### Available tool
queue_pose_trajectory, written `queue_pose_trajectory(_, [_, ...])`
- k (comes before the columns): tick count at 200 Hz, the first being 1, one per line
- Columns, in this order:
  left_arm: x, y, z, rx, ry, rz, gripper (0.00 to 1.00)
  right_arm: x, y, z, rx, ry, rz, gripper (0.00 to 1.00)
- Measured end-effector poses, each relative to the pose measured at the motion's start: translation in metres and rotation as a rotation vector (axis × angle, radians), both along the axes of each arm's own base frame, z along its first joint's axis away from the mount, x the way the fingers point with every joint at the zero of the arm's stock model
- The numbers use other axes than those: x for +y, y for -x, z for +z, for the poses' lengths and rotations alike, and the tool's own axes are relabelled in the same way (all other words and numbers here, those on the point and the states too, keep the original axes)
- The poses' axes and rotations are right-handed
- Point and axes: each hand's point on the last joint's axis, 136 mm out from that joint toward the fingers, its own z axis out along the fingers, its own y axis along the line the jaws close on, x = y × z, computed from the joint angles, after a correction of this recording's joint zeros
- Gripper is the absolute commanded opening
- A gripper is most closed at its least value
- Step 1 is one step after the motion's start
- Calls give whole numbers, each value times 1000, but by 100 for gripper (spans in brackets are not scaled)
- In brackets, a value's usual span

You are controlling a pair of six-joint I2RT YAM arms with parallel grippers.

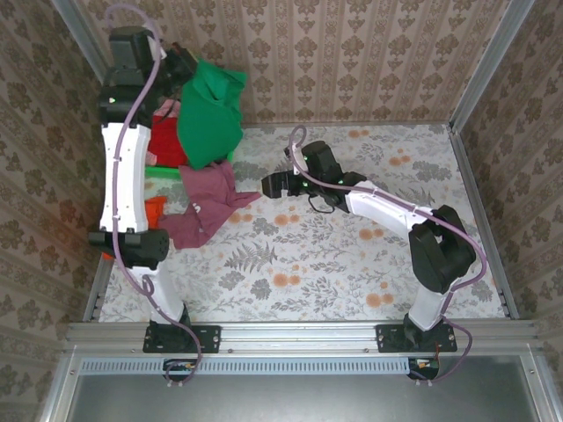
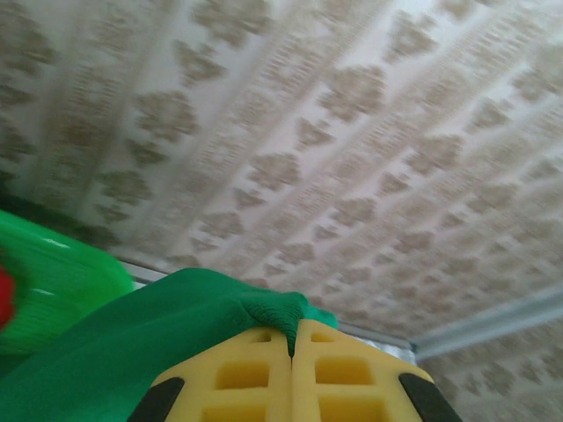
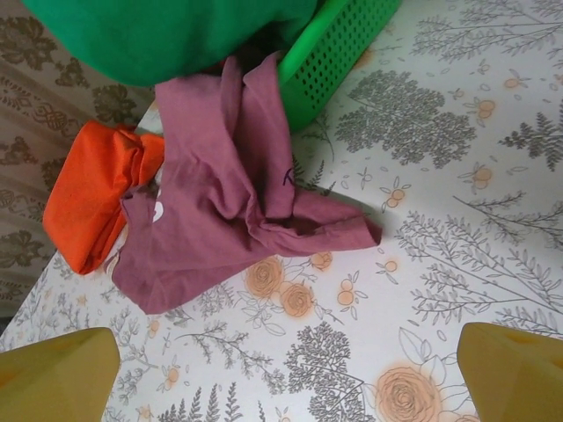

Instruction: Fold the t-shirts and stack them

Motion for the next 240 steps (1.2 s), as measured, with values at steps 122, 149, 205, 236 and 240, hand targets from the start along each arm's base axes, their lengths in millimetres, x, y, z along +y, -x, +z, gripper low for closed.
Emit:
queue_pose_trajectory(122, [130, -27, -214, 575, -99, 274, 100, -8, 11, -10, 26, 56, -22, 100])
queue_pose_trajectory(149, [111, 35, -239, 650, -72, 262, 100, -8, 12, -10, 28, 56, -22, 100])
queue_pose_trajectory(205, [57, 60, -284, 685, 117, 245, 96, -7, 10, -14, 34, 61, -21, 100])
queue_pose_trajectory(236, [40, 40, -306, 713, 195, 242, 77, -7, 10, -14, 32, 63, -19, 100])
queue_pose_trajectory(240, [40, 38, -308, 717, 196, 240, 71, -7, 10, -14, 32, 63, -20, 100])
